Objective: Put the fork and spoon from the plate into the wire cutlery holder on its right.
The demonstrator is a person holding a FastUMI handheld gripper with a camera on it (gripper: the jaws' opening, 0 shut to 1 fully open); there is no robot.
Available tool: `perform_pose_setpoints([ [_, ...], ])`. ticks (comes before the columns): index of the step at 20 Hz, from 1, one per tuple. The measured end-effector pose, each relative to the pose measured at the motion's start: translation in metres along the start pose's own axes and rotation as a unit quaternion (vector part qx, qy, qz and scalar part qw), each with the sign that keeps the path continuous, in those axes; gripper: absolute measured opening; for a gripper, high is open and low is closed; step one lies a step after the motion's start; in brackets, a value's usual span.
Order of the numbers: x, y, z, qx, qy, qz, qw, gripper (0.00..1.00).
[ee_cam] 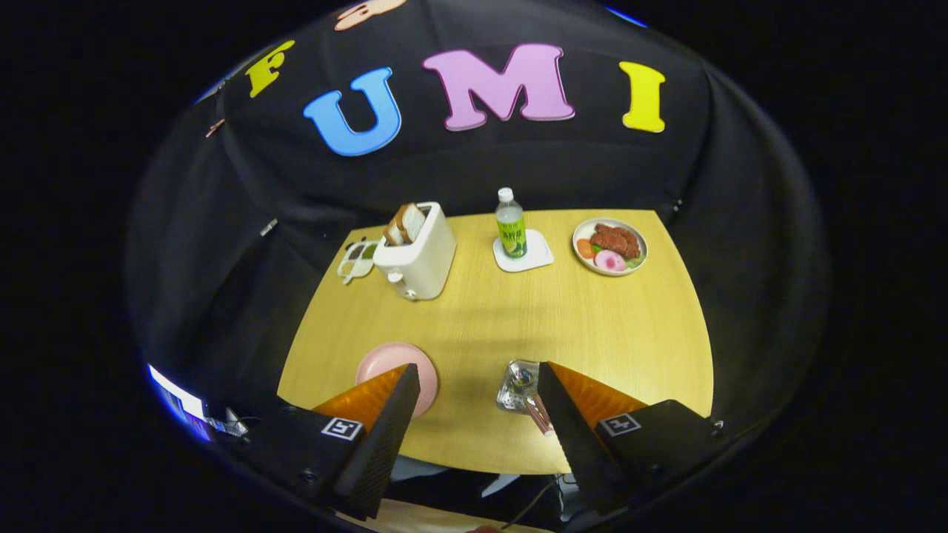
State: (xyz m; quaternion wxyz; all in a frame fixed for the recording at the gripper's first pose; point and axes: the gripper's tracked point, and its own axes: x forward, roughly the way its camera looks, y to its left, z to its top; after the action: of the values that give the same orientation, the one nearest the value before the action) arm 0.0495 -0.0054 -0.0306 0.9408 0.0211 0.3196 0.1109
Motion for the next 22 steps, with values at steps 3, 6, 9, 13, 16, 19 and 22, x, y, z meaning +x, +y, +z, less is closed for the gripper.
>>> perform_pose_setpoints([
  [3, -0.026, 0.012, 0.026, 0.004, -0.101, -0.034, 0.994, 0.99],
  [6, -0.053, 0.008, 0.048, -0.005, -0.183, -0.073, 0.98, 0.99],
  [9, -0.075, 0.019, 0.067, 0.008, -0.257, -0.061, 0.964, 0.99],
  [13, -0.101, 0.032, 0.084, -0.017, -0.333, -0.052, 0.941, 0.99],
  [16, -0.121, 0.036, 0.087, -0.075, -0.392, -0.073, 0.914, 0.99],
  [19, -0.126, 0.043, 0.072, -0.109, -0.413, -0.081, 0.901, 0.99],
  [22, -0.123, 0.048, 0.055, -0.091, -0.416, -0.045, 0.904, 0.97],
])
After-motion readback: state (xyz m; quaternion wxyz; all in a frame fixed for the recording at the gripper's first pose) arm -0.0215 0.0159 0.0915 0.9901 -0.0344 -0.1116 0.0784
